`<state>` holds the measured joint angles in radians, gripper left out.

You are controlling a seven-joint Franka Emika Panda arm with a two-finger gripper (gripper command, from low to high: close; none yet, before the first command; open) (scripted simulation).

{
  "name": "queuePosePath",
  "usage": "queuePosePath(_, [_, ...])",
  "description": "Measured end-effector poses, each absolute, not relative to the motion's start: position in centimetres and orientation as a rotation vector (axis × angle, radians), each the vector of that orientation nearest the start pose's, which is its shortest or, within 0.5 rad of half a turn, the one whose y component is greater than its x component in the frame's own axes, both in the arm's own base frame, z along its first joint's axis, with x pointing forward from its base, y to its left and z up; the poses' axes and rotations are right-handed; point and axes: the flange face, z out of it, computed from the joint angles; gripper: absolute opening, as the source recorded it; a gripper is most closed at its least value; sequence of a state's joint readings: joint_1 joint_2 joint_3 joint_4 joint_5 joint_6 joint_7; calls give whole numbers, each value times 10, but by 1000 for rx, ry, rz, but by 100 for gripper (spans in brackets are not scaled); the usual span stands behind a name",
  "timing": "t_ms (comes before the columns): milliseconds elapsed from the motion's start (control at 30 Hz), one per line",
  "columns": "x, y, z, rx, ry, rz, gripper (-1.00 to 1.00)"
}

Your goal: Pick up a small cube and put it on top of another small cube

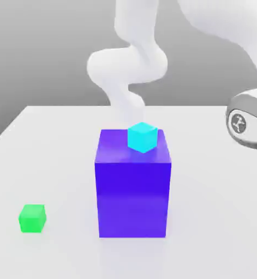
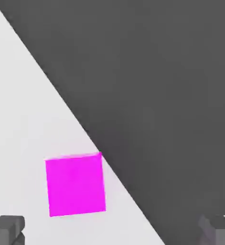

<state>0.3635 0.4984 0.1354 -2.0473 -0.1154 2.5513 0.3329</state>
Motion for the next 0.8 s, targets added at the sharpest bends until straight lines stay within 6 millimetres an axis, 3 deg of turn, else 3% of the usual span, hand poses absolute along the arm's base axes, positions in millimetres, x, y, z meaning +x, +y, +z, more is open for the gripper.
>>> queuePosePath(100, [521, 290, 146, -3115, -406, -2, 0])
queuePosePath(133, [521, 290, 134, -3115, -408, -1, -100])
queuePosePath(367, [520, 290, 133, -3114, -409, 1, -100])
queuePosePath(533, [529, 294, 205, -3083, -369, -34, -100])
queuePosePath(600, [542, 265, 224, -3070, -322, -66, -100])
queuePosePath(700, [555, 191, 236, -3089, -269, -84, -100])
queuePosePath(800, [556, 116, 242, -3110, -219, -88, -100])
